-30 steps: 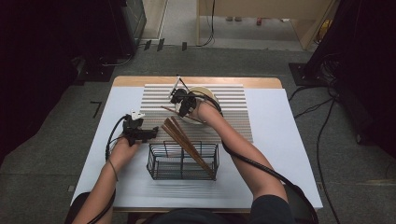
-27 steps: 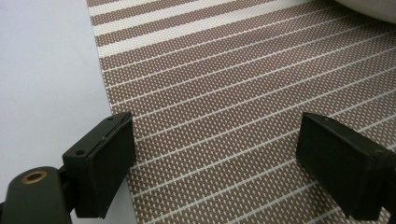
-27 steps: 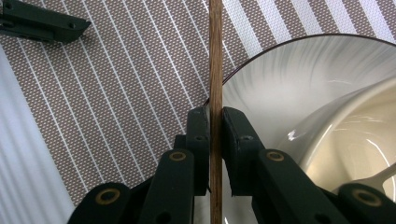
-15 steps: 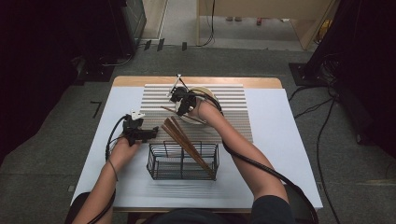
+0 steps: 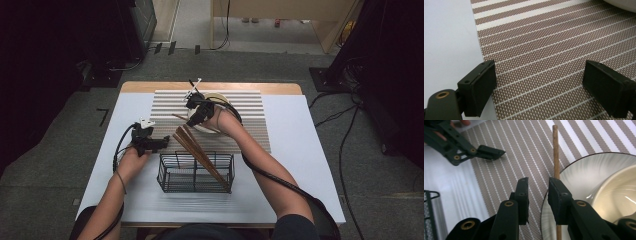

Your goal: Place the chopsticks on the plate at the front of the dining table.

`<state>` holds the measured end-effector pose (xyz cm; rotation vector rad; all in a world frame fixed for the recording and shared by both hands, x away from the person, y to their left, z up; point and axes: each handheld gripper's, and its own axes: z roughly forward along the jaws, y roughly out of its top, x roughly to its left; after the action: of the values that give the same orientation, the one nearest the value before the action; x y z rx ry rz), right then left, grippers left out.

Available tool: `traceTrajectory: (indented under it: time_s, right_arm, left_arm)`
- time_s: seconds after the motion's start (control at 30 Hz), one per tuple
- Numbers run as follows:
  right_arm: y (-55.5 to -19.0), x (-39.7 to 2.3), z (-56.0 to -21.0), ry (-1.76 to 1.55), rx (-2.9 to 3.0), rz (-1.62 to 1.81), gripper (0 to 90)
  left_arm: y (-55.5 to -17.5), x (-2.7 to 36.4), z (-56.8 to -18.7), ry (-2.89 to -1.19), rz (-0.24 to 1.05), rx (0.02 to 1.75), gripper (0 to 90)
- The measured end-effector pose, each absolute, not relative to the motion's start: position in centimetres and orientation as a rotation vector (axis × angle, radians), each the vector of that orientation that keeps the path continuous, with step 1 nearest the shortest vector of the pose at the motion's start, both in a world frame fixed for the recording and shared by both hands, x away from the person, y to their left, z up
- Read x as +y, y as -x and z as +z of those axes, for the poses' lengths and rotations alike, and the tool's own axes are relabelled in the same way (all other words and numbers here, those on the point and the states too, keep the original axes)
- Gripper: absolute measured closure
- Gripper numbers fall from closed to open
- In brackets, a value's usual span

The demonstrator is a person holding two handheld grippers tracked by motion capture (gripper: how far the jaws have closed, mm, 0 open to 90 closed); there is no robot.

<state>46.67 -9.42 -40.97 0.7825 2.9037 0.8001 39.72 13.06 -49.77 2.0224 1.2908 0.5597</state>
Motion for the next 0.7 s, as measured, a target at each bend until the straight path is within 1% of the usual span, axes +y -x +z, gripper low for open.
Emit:
traceTrajectory:
  time_s: [0.13,0.23,0.33,0.4,0.47,0.7]
  right_arm:
    - [-46.1,-9.9,-40.9,-0.786,2.913,0.863,64.5]
    - [-45.7,-10.2,-40.9,-0.788,2.913,0.919,55.1]
    - [-45.3,-10.7,-40.8,-0.821,2.894,0.992,50.5]
    - [-45.1,-11.1,-40.7,-0.850,2.889,1.044,51.6]
    - [-44.6,-11.6,-40.6,-0.844,2.872,1.140,55.5]
    - [-43.6,-12.1,-40.5,-0.813,2.853,1.188,54.5]
  left_arm:
    - [-39.7,13.1,-49.8,-2.023,0.559,1.290,12.2]
    - [-39.7,13.1,-49.8,-2.021,0.561,1.290,12.3]
    - [-39.7,13.0,-49.8,-2.021,0.561,1.291,12.2]
    - [-39.7,13.0,-49.8,-2.020,0.561,1.291,12.3]
    - [-39.7,13.0,-49.8,-2.020,0.561,1.291,12.3]
    - [-39.7,13.0,-49.8,-2.020,0.562,1.290,12.3]
